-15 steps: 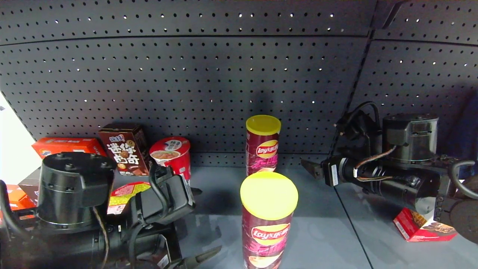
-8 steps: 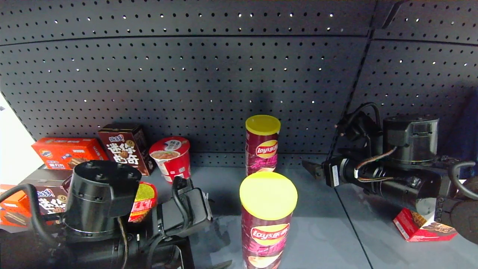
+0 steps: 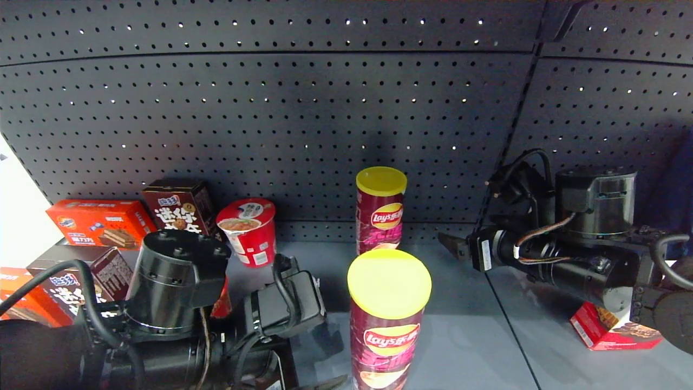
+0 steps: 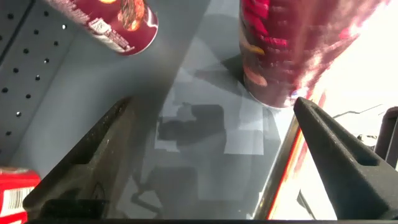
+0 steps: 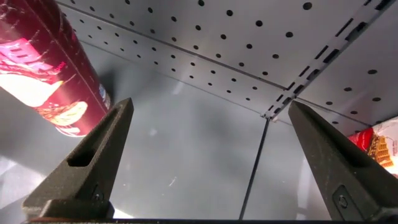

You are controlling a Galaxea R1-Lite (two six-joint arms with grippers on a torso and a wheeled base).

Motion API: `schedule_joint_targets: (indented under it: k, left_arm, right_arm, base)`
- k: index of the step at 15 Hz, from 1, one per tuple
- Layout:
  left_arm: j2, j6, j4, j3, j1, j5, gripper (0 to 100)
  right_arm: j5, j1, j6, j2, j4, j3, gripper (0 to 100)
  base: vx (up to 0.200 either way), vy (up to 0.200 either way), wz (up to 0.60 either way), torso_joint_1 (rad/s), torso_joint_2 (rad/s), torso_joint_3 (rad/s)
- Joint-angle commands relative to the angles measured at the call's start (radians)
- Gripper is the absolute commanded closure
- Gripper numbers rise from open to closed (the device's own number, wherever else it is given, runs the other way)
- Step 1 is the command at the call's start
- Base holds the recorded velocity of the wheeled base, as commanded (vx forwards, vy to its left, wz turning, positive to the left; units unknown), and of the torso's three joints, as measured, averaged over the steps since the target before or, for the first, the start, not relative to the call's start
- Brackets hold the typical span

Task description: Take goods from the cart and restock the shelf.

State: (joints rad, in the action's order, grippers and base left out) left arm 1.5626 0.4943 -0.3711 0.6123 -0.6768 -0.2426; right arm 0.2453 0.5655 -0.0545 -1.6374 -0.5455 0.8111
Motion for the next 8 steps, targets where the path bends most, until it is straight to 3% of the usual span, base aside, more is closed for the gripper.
schedule_joint_targets:
  k: [1,8]
  left_arm:
    - [0.021,0.000,0.000,0.015,-0.009,0.000,0]
    - [0.040,0.000,0.000,0.023,-0.020,0.000,0]
  right_arm:
    - [0.000,0.001,-0.001,0.001,-0.001,-0.001,0]
    - [-0.004,0.001,-0.001,0.004,-0.011,-0.013,0]
  base:
    - [0.000,0.000,0.00,0.000,0.00,0.000]
    - [0.000,0.000,0.00,0.000,0.00,0.000]
